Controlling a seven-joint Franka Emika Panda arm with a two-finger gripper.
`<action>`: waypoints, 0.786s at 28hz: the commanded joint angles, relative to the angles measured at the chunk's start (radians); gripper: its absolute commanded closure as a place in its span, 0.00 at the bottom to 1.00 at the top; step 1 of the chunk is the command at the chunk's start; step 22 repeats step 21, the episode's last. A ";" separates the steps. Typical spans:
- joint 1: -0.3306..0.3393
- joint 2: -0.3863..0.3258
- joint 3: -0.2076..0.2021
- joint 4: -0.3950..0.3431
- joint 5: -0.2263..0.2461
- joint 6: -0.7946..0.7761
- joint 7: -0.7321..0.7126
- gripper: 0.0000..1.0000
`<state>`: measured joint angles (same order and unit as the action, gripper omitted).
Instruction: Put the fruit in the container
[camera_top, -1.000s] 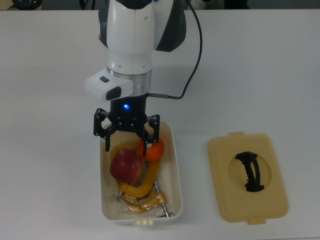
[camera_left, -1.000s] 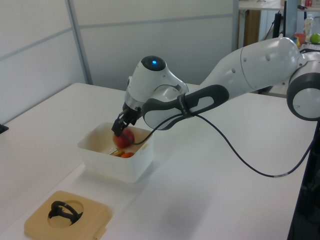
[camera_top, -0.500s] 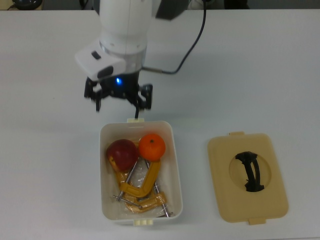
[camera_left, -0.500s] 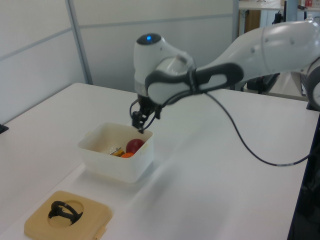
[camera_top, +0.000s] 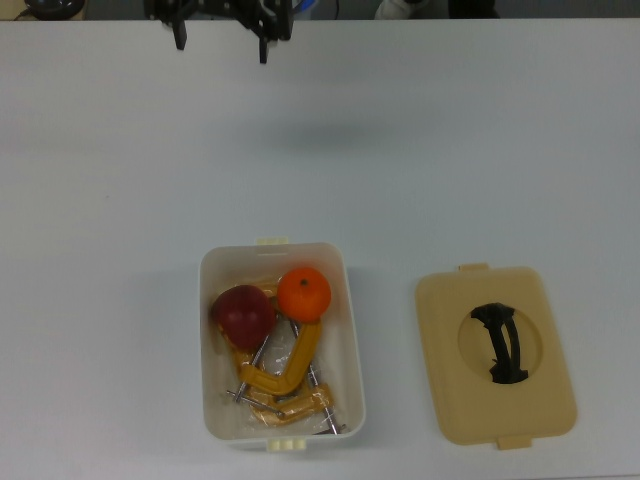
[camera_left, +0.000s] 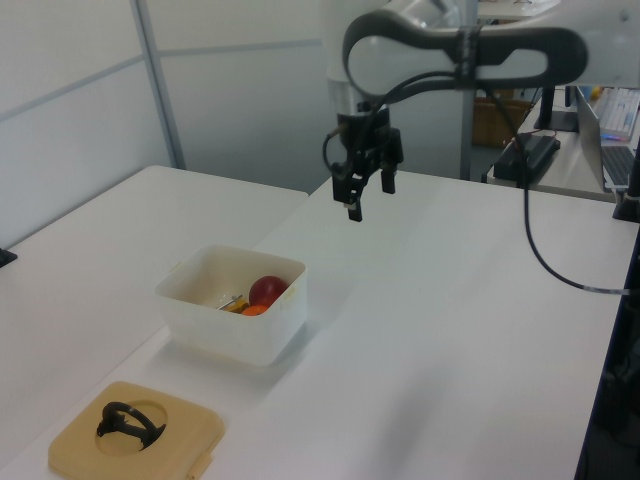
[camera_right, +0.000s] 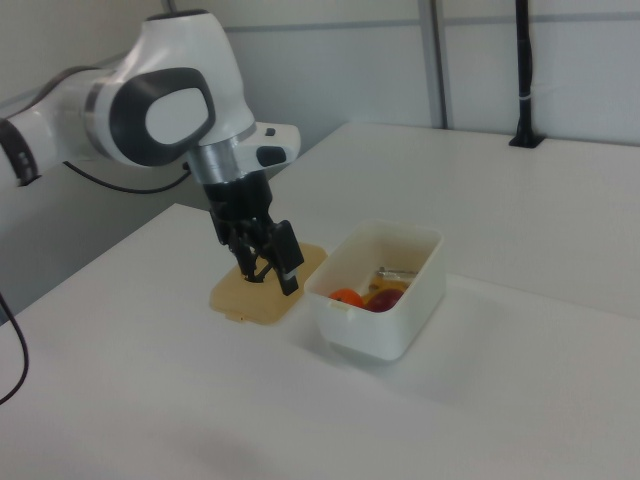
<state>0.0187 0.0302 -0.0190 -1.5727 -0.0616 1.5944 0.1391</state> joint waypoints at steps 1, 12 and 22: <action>0.001 -0.046 -0.009 -0.079 0.023 0.024 -0.027 0.00; 0.004 -0.043 -0.006 -0.079 0.023 0.062 -0.029 0.00; 0.001 -0.041 -0.009 -0.075 0.023 0.064 -0.046 0.00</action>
